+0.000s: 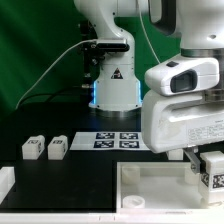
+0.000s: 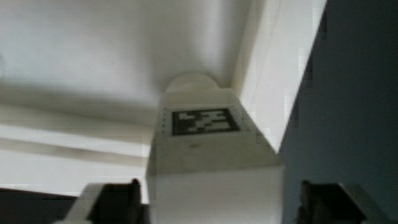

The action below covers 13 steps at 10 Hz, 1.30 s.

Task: Assemble one leg

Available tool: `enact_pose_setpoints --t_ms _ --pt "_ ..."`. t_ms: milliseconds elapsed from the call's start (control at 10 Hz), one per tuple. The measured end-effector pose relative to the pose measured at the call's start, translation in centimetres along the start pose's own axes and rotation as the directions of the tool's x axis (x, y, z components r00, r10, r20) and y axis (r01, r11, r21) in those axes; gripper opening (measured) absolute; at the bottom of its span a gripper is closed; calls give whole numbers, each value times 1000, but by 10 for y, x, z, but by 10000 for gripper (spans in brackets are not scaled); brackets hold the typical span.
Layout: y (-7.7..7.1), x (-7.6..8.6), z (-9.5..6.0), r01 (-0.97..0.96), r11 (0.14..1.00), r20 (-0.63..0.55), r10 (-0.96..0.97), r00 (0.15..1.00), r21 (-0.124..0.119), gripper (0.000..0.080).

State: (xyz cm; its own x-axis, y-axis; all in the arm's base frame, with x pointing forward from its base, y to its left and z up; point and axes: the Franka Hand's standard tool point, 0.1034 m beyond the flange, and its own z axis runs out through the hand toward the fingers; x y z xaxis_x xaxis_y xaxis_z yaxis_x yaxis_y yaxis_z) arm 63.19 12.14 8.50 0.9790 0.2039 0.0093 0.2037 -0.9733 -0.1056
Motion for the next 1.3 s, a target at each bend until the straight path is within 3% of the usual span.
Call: enact_pose_setpoints --t_ms 100,200,500,600,900,1200,1300 --pt "1 0 0 0 1000 -1 0 1000 -1 388" --pt "2 0 0 -1 1000 -1 1 1000 -2 298" --pt "3 1 0 -53 999 -11 53 999 4 298" --pt "7 3 0 -159 987 -45 160 986 23 298" --pt "18 3 1 -603 787 -84 615 784 133 297" --pt "19 0 1 -781 607 -45 793 608 144 297" --pt "17 -1 1 -856 496 -24 867 498 147 297"
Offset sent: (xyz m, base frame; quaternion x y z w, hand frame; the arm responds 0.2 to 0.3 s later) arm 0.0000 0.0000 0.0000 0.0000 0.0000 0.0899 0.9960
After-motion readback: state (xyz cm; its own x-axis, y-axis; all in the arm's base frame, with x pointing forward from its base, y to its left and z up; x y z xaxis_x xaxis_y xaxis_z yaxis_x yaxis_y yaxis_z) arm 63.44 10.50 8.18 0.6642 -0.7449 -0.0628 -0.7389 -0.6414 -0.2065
